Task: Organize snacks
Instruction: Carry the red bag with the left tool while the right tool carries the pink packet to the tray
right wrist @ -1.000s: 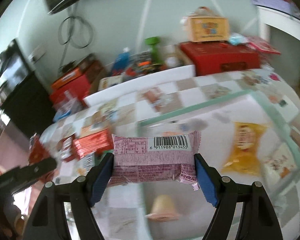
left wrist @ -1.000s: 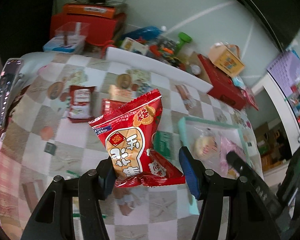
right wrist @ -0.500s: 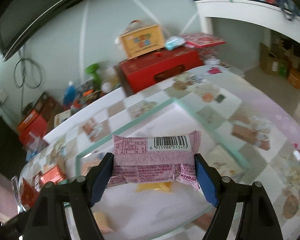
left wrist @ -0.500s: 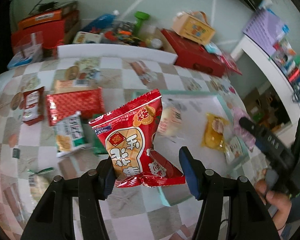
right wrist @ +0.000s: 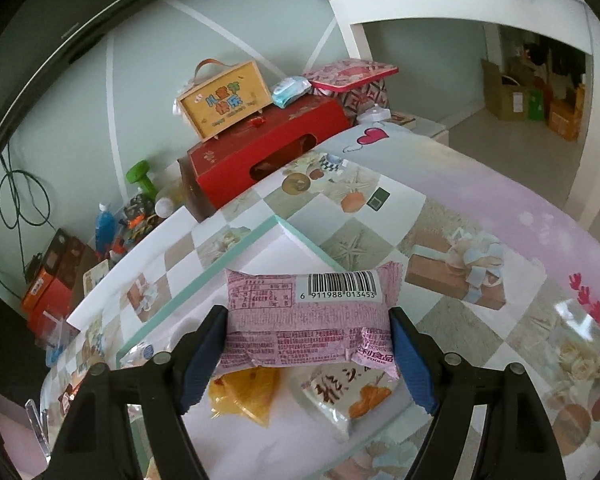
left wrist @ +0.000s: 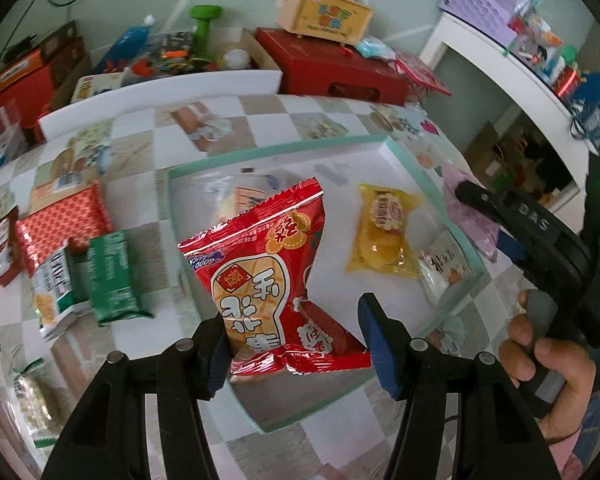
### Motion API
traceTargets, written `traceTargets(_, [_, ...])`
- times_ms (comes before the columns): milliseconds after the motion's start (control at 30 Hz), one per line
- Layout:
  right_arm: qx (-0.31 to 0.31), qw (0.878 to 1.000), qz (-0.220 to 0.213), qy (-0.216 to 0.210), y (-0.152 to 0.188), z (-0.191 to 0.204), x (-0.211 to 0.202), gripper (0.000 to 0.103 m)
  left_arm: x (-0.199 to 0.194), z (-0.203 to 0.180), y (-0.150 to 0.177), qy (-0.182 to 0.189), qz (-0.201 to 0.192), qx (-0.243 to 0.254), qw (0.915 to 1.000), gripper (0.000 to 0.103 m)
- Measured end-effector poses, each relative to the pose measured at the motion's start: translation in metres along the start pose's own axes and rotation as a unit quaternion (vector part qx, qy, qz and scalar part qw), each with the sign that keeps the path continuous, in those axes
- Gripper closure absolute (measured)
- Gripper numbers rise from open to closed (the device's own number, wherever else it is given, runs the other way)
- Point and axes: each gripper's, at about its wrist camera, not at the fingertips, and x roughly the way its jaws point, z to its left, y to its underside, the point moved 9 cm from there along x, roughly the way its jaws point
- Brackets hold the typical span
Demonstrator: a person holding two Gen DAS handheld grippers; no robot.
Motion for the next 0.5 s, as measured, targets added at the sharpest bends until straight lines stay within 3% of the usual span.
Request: traceTargets(500, [0.005, 1.0, 0.024, -0.003, 0.008, -0.01, 0.031, 0.02, 0.032, -0.024, -0.001, -0.009, 0.014, 0.033, 0.9993, 0.042])
